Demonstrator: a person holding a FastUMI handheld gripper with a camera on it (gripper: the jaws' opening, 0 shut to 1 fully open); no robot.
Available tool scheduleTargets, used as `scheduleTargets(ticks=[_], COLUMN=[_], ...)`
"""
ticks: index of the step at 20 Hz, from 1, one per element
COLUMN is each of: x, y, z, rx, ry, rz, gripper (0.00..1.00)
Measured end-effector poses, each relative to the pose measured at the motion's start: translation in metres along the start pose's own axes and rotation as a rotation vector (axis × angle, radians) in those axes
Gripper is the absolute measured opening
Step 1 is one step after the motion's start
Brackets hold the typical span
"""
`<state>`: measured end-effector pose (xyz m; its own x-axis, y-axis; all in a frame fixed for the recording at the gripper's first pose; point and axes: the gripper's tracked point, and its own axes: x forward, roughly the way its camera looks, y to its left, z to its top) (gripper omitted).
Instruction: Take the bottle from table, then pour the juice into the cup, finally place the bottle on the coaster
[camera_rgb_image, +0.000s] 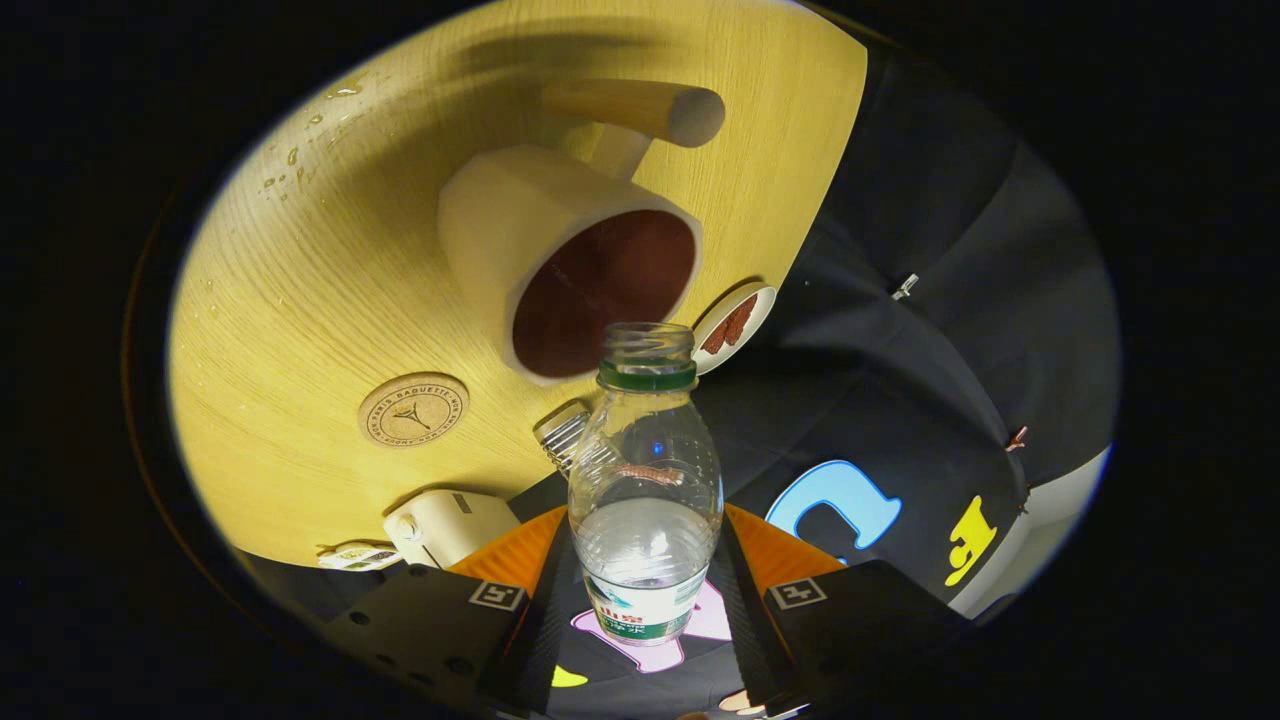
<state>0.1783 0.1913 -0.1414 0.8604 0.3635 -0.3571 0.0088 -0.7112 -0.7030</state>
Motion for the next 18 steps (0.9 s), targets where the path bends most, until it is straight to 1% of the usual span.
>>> scheduleTargets(ticks=[3, 7, 10, 12, 15, 18], x=[-0.003, -0.006, -0.012, -0.015, -0.026, -0.037], y=[0.003, 0.013, 0.019, 0.026, 0.032, 0.024], z=[0.002, 0.001, -0.007, -0.013, -0.02, -0.029], rx=[0.036, 0.114, 0.219, 0.348, 0.605, 0.861], ry=[0.001, -0.002, 0.002, 0.014, 0.026, 0.022], rz=[0.005, 0.01, 0.009, 0.024, 0.058, 0.046], gripper=[0.73, 0.73, 0.73, 0.73, 0.73, 0.73])
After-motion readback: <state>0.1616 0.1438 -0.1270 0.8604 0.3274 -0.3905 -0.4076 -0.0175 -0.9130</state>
